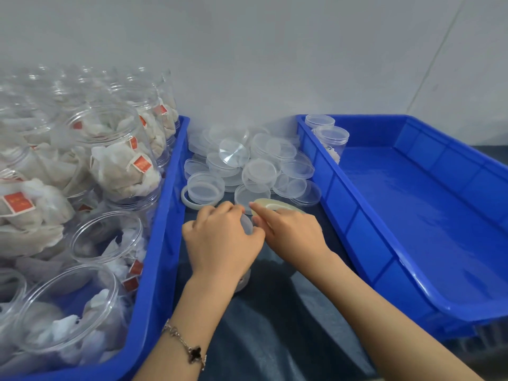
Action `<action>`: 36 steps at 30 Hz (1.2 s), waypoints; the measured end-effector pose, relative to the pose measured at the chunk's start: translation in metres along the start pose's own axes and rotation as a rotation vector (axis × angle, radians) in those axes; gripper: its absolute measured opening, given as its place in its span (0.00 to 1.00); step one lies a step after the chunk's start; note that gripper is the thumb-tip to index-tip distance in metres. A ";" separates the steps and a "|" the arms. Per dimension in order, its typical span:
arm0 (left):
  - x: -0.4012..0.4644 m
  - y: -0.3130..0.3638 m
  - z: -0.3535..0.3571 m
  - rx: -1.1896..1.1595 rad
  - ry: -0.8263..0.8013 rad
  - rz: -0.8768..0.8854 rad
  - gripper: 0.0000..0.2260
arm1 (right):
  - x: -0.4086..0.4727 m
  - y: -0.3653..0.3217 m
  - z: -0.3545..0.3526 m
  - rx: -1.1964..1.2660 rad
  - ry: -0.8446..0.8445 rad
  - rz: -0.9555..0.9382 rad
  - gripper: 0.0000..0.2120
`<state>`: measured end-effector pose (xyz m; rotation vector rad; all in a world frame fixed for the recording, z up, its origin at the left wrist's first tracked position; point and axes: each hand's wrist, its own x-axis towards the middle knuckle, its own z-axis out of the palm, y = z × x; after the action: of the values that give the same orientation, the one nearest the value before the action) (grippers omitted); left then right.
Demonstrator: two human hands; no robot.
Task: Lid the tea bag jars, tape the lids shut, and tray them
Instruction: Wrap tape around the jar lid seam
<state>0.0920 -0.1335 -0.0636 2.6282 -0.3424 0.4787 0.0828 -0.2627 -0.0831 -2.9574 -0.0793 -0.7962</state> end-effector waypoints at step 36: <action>-0.001 0.026 -0.002 0.051 -0.188 0.045 0.12 | 0.005 0.024 0.007 -0.330 -0.066 -0.015 0.09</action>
<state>0.0822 -0.1550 -0.0522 2.7270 -0.4553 0.2580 0.0928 -0.2857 -0.0881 -3.2962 0.0297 -0.7816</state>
